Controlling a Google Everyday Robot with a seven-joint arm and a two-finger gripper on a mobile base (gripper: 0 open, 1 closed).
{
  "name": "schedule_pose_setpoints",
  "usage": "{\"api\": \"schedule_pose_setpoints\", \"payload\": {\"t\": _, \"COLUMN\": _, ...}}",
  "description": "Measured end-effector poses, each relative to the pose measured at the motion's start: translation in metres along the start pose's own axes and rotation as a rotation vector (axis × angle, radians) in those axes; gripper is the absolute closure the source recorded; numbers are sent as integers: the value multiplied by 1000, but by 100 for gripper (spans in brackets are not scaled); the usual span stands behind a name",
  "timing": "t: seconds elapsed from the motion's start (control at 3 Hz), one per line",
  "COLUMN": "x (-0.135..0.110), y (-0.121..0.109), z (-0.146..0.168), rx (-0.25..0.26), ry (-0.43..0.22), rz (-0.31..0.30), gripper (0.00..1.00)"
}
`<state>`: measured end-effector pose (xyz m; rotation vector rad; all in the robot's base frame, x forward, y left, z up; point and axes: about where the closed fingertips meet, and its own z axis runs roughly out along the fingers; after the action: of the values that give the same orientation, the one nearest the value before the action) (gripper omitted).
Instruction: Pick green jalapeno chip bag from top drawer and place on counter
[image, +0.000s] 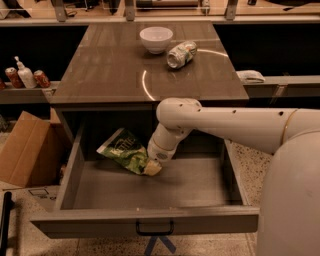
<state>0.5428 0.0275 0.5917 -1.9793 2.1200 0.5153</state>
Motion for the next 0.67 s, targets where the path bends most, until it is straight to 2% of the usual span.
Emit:
{"api": "schedule_pose_setpoints", "payload": {"t": 0.33, "x": 0, "y": 0, "z": 0, "rx": 1, "ry": 0, "rz": 0, "gripper": 100}}
{"api": "schedule_pose_setpoints", "payload": {"t": 0.67, "x": 11, "y": 14, "z": -35, "rx": 109, "ry": -39, "rz": -59, "gripper": 100}}
